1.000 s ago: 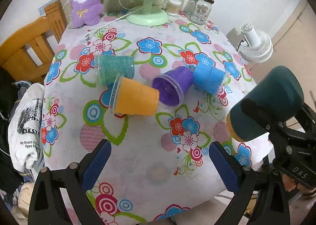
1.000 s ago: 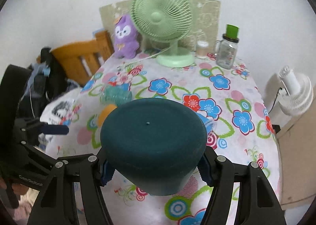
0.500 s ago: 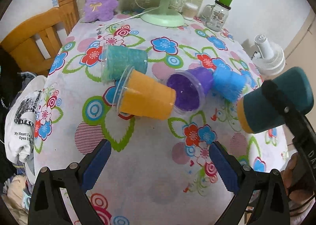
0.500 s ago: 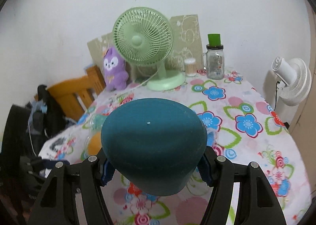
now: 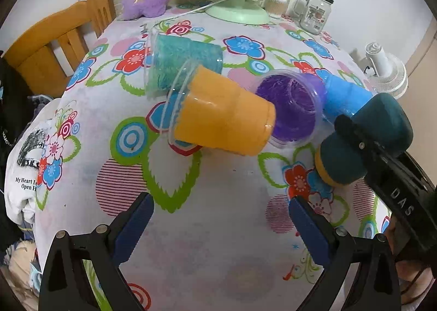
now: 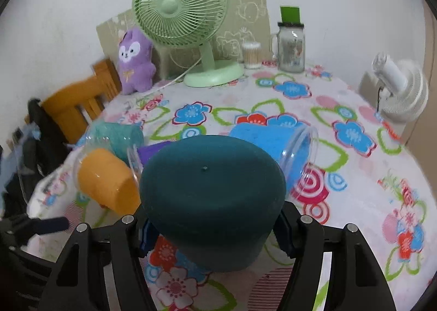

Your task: Flip cup upside down

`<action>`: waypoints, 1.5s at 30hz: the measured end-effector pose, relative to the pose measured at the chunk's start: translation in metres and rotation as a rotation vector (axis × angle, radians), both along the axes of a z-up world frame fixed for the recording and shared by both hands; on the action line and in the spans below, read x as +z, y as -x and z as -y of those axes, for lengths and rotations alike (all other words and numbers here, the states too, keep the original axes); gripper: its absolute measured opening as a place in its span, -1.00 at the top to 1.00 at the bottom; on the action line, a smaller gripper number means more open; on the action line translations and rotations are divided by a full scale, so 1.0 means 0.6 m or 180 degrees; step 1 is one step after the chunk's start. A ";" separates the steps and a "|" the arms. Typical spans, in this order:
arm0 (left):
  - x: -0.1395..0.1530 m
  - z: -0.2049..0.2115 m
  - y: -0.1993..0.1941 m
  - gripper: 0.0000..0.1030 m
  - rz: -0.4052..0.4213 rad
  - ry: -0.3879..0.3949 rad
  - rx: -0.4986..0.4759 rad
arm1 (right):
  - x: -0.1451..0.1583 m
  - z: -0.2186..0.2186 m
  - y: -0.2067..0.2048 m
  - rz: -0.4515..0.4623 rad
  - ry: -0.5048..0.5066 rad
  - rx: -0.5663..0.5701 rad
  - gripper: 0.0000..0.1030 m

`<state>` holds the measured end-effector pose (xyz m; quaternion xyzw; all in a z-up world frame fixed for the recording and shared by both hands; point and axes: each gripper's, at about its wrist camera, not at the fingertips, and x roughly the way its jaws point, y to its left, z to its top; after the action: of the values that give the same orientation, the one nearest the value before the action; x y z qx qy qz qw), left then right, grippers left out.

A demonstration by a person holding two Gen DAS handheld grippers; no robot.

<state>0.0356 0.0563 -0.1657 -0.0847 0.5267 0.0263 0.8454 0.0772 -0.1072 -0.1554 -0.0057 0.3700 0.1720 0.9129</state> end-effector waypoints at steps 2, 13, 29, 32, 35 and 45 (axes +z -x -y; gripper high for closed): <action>-0.003 -0.006 -0.002 -0.95 -0.0010 0.0026 0.0025 | -0.002 -0.009 0.001 0.0023 0.0091 0.0040 -0.38; 0.041 -0.011 0.006 -0.95 -0.0148 0.0148 0.0009 | 0.043 -0.010 0.015 -0.0443 0.0232 0.0065 -0.73; 0.219 0.016 0.025 -1.00 0.0122 0.0031 -0.0291 | 0.226 0.025 0.062 -0.0449 0.0300 -0.0240 -0.87; 0.243 0.027 0.031 -1.00 0.0167 -0.0001 -0.0297 | 0.248 0.037 0.066 -0.0437 0.0279 -0.0257 -0.88; 0.262 0.037 0.034 -1.00 0.0138 -0.0030 -0.0290 | 0.270 0.048 0.068 -0.0446 0.0276 -0.0189 -0.88; 0.338 0.057 0.065 -1.00 0.0380 -0.0136 0.0075 | 0.343 0.073 0.082 -0.0302 0.0329 -0.0055 -0.88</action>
<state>-0.0037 0.0219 0.0368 -0.0743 0.4736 0.0425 0.8766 0.0277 -0.1513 0.0506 -0.0414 0.4213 0.1448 0.8943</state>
